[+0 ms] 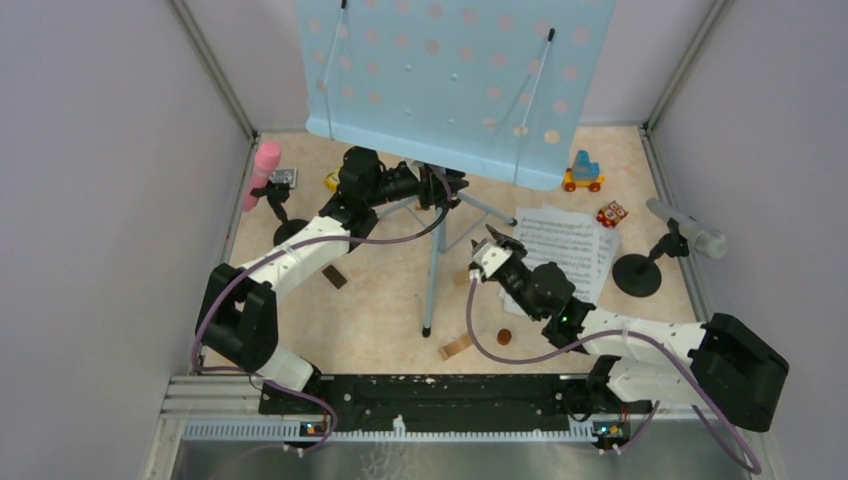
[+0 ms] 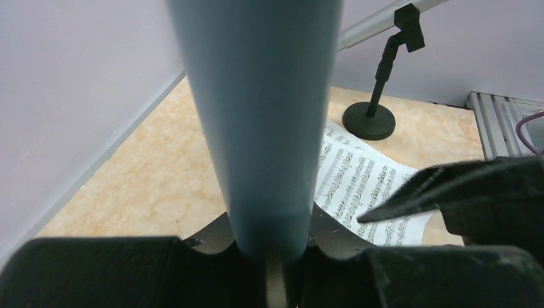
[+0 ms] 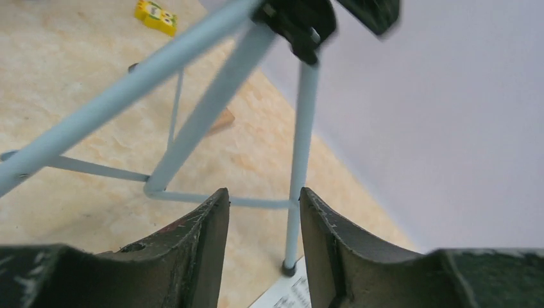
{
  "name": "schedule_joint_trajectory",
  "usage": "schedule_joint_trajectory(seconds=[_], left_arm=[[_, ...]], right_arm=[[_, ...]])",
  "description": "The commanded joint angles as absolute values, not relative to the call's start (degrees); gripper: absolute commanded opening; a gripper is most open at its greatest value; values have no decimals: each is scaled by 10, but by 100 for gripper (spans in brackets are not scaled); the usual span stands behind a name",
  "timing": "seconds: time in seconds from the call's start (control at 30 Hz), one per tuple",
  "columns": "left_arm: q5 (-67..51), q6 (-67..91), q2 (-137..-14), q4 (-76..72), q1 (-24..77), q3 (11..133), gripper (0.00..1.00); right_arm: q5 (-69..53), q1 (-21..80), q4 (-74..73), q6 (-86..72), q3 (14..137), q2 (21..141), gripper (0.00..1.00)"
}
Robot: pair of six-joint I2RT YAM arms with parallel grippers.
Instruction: Pack up the instrument practice props
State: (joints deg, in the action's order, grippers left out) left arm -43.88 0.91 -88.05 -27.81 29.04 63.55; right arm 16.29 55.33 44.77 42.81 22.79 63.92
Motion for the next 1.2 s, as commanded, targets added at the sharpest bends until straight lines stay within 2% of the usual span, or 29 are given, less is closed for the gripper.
schedule_joint_trajectory(seconds=[0.0,0.13,0.23,0.3,0.47,0.63,0.93,1.17], left_arm=[[-420,-4,-920,-179,287,621,3],[-420,-4,-921,-178,287,621,3],[-419,-5,-922,-176,287,621,3],[-420,-6,-922,-175,287,622,3],[-420,-8,-924,-171,287,624,3],[-421,-6,-923,-170,287,626,3],[-421,-5,-920,-170,287,626,3],[-425,-4,-921,-170,287,626,3]], right_arm=[[217,501,525,109,218,610,46],[241,456,320,-153,309,605,49],[197,408,111,-308,418,634,49],[145,381,66,-378,448,643,48],[-13,342,207,-575,390,629,45],[-101,342,301,-664,391,664,44],[-112,342,363,-708,380,684,44],[-111,341,371,-711,379,706,38]])
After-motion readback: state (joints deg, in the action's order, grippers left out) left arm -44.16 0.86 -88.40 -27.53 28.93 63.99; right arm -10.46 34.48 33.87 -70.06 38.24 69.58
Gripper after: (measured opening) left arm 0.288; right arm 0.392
